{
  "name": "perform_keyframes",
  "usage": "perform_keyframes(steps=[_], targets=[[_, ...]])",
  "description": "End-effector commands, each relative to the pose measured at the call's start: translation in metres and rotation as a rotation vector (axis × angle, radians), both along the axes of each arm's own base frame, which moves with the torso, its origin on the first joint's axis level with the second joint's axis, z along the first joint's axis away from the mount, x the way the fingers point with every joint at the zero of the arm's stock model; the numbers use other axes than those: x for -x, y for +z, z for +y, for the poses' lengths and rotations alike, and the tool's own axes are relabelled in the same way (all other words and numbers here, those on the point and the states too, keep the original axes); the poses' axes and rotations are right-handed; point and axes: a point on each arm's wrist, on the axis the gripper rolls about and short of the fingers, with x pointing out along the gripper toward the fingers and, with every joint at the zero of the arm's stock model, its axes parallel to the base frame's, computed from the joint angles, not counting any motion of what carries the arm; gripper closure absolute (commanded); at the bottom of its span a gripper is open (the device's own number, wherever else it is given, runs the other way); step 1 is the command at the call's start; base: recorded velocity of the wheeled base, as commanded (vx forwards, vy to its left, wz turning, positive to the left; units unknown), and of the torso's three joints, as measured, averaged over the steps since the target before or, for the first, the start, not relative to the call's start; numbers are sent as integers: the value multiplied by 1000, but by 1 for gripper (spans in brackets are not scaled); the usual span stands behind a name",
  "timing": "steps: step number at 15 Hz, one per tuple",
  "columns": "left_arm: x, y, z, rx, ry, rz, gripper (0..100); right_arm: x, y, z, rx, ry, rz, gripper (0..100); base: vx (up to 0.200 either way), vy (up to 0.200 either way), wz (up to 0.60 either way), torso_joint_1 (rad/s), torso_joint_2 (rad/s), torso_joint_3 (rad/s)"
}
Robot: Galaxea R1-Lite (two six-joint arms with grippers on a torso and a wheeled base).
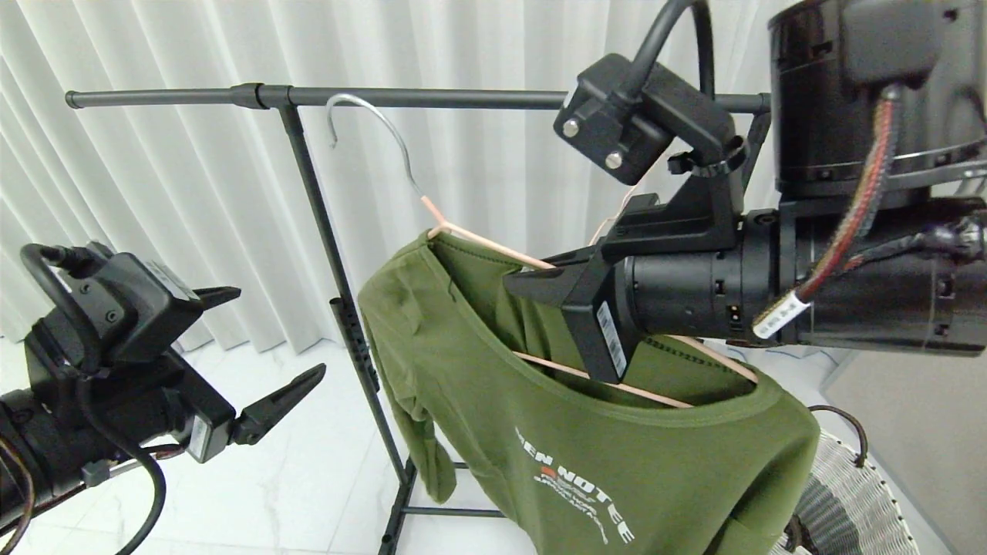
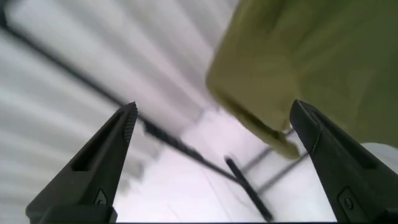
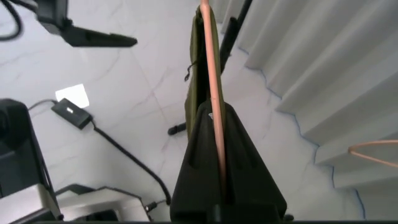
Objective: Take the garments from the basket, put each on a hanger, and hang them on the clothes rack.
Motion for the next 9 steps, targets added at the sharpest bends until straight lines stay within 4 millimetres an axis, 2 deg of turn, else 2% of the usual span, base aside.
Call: perform_keyframes(steps=[1,3,7,9], targets=[[-9,-15,8,37,67,92,0,8,3,-13,-33,20,-12,100,0,0,0,0,0,0],[-24,-27,11,96,121,181,0,15,3,-22,-64,72,-17,100,0,0,0,0,0,0],[-46,-26,17,145,115,217,0,22,6,-27,-90,145,-19,100,0,0,0,0,0,0],[-49,-24,18,157,82,218,0,25,7,-25,-94,157,-19,100,0,0,0,0,0,0]])
